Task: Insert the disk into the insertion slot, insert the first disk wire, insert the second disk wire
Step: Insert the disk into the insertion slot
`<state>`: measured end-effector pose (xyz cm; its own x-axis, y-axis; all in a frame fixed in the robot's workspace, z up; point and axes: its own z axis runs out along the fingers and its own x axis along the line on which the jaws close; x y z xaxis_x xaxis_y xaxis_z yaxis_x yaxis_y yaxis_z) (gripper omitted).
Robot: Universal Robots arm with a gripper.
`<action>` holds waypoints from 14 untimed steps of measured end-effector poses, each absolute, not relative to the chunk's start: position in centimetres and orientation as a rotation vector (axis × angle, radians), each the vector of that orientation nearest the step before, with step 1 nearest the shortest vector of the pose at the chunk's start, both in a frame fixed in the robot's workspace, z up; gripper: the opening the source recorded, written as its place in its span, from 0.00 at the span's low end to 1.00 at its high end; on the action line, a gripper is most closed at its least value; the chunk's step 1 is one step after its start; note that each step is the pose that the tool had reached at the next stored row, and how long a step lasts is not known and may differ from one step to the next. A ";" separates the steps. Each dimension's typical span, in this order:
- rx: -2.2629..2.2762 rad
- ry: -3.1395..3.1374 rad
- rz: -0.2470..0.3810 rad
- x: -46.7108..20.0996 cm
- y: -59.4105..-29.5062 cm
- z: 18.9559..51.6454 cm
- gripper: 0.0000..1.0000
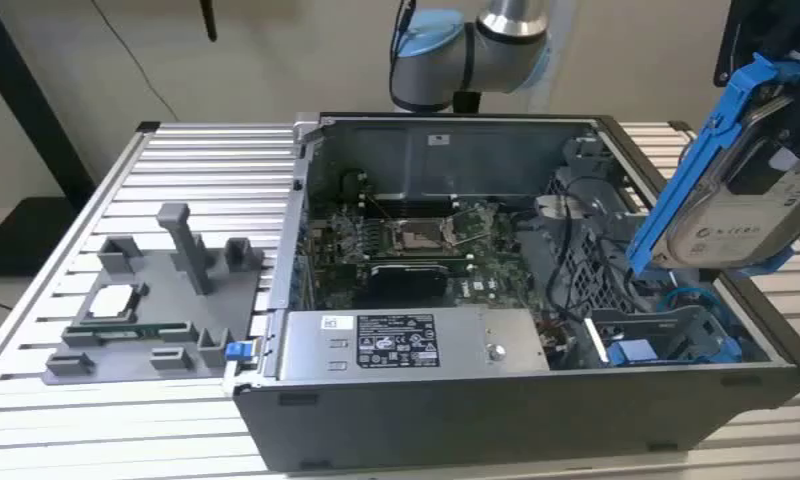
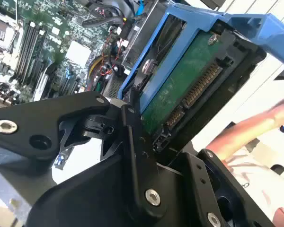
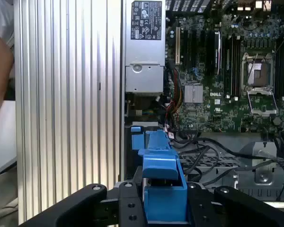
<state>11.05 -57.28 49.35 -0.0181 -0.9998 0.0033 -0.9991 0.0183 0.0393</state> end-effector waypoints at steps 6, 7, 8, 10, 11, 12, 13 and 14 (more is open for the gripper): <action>2.180 -2.220 -0.040 11.1 -57.3 49.3 0.00; 2.180 -2.220 -0.040 11.0 -57.3 49.3 0.00; 2.180 -2.220 -0.040 11.1 -57.3 49.3 0.00; 2.180 -2.220 -0.040 11.1 -57.3 49.3 0.00; 2.180 -2.220 -0.040 11.1 -57.3 49.2 0.00; 2.180 -2.220 -0.040 11.1 -57.3 49.1 0.00; 2.180 -2.220 -0.040 11.0 -57.3 49.1 0.00; 2.180 -2.220 -0.040 11.1 -57.3 49.0 0.00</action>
<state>11.05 -57.29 48.97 -0.0181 -0.9998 0.0034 -0.9991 0.0182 0.0393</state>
